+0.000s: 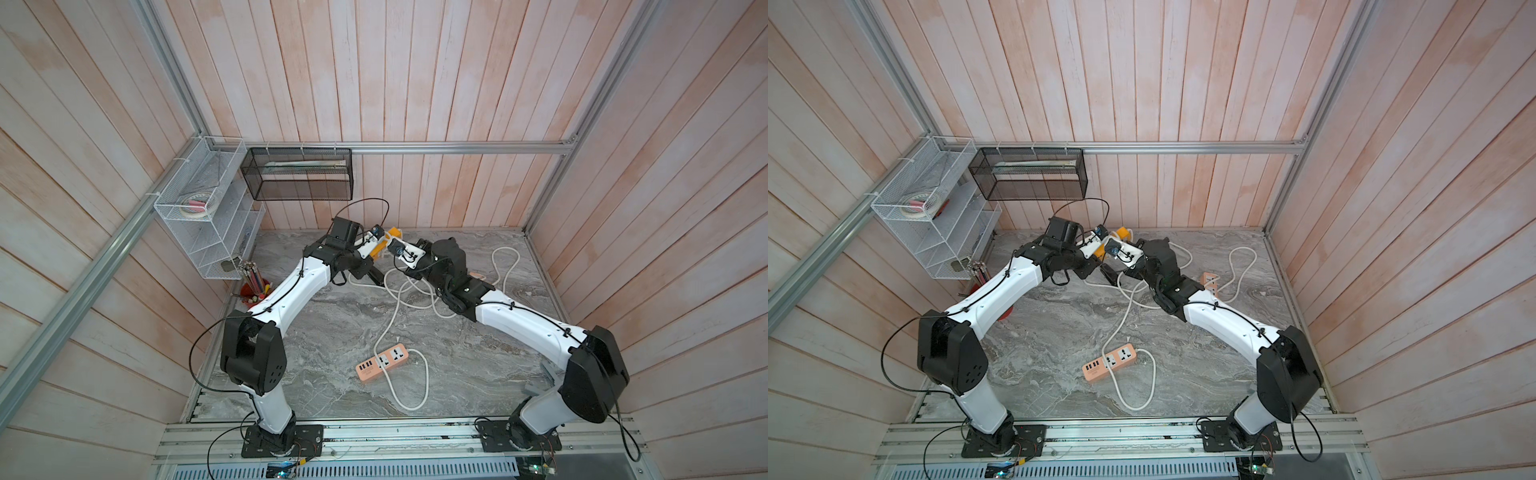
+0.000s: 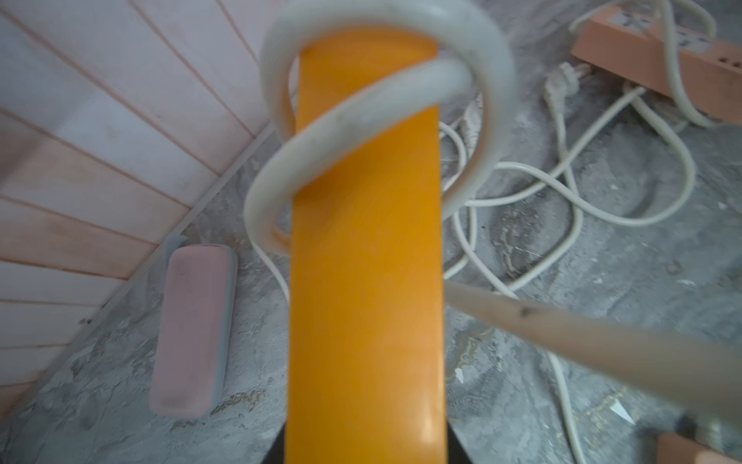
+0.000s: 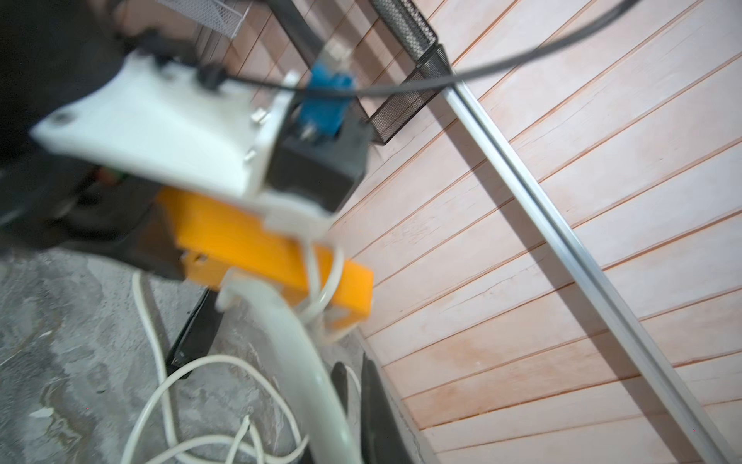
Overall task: Wrap the cord around the power strip
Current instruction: Wrap the power cord around the power strip.
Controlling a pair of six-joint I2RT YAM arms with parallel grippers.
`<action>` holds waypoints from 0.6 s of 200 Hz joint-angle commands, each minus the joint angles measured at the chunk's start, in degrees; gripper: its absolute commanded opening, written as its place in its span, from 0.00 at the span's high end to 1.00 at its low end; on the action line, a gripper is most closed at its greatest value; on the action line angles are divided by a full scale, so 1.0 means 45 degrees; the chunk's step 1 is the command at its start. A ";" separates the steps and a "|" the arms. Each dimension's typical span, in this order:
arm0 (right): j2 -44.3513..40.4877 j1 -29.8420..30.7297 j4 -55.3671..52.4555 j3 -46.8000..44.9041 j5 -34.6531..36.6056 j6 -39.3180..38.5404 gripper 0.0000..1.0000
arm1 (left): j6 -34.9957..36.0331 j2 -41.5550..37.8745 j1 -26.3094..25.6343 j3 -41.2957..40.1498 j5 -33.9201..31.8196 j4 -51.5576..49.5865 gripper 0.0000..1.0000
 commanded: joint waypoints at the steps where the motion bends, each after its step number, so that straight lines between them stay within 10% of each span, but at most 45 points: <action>1: 0.0744 -0.1104 -0.0305 0.2528 -0.1369 -0.0096 1.00 | 0.2771 -0.0789 -0.0442 -0.0954 0.1444 -0.1112 1.00; 72: 0.4893 -0.3759 -0.4348 0.8485 -0.7202 0.1594 0.96 | 0.3847 -0.3267 -0.1145 -0.2176 0.7153 -0.1254 1.00; 120: 0.4669 -0.4805 0.0264 0.5422 -0.9980 0.6076 0.63 | 0.2855 -0.4079 -0.1141 -0.1394 0.8172 -0.0435 1.00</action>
